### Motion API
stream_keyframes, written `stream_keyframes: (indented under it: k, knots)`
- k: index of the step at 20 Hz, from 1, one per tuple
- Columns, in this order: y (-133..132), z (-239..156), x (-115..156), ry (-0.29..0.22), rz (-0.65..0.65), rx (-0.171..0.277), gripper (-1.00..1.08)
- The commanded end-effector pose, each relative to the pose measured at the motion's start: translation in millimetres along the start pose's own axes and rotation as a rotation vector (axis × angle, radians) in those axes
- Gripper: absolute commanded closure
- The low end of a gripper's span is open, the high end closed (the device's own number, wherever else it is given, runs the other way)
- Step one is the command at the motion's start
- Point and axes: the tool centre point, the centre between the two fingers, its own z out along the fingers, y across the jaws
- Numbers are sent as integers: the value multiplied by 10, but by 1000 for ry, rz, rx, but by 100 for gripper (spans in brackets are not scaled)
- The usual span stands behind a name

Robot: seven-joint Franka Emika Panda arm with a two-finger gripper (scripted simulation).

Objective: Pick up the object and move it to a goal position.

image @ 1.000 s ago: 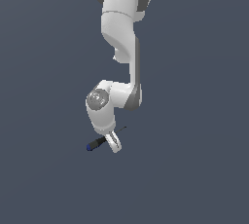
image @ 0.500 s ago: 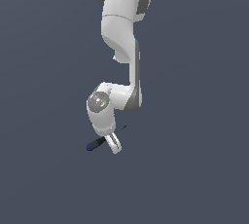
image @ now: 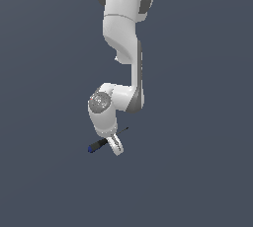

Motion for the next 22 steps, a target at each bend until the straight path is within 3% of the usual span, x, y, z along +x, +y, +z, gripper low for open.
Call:
stream_keyframes:
  k: [1,11,22]
  knots:
    - [12,-42,0,1,0,1,108]
    - [208,-469,-41,0,0,2,108]
    - [642,-1427,-119,-2,1,3,108]
